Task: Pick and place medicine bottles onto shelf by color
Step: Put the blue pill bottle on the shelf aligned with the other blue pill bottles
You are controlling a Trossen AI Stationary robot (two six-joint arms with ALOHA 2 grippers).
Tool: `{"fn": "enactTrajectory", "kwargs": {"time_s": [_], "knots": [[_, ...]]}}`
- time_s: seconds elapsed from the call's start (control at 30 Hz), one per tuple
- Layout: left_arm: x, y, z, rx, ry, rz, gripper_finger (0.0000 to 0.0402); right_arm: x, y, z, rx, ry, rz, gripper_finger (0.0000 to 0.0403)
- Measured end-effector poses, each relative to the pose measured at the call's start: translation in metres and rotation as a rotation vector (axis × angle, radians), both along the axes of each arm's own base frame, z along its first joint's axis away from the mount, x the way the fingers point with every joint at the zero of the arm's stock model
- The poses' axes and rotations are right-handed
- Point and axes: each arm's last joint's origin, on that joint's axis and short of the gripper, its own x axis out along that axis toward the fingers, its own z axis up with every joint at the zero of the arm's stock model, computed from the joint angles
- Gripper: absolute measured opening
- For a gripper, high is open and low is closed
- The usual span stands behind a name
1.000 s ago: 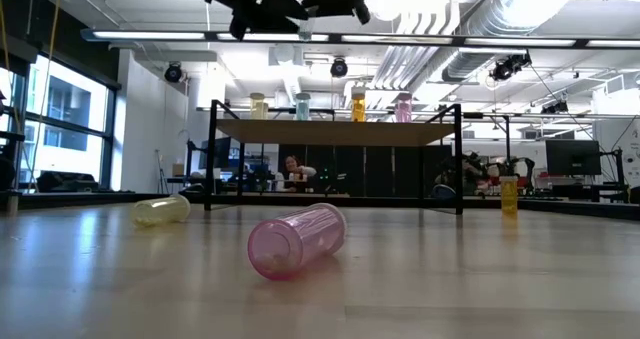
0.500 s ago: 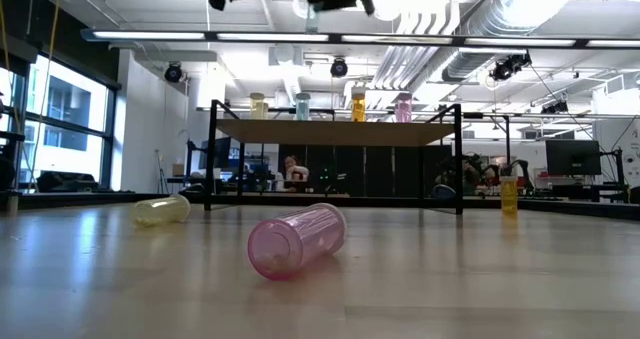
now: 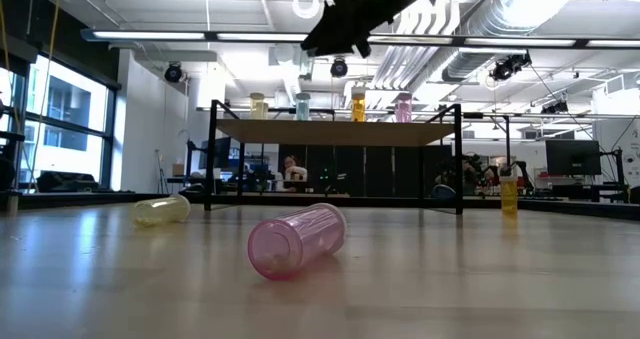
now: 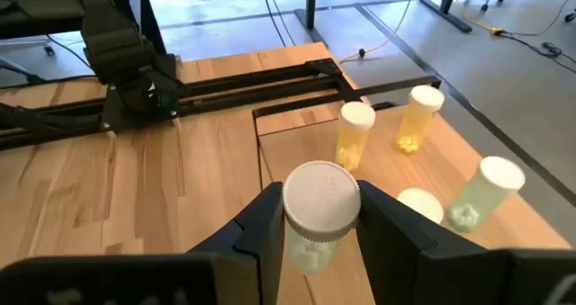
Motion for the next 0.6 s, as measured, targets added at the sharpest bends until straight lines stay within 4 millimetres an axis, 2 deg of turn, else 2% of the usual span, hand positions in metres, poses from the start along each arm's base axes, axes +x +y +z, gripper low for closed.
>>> {"fn": "enactTrajectory", "kwargs": {"time_s": [0.23, 0.4, 0.6], "knots": [[0.001, 0.0, -0.002, -0.007, 0.021, 0.0, 0.0227, 0.005, -0.001, -0.012, 0.01, -0.017, -0.007, 0.0108], [0.001, 0.001, -0.003, -0.008, 0.023, 0.005, 0.0227, 0.014, -0.004, -0.003, -0.002, -0.04, -0.004, 0.0108], [0.001, 0.001, -0.003, -0.008, 0.023, 0.02, 0.0227, 0.018, -0.006, -0.016, 0.011, 0.014, -0.006, 0.0108]]}}
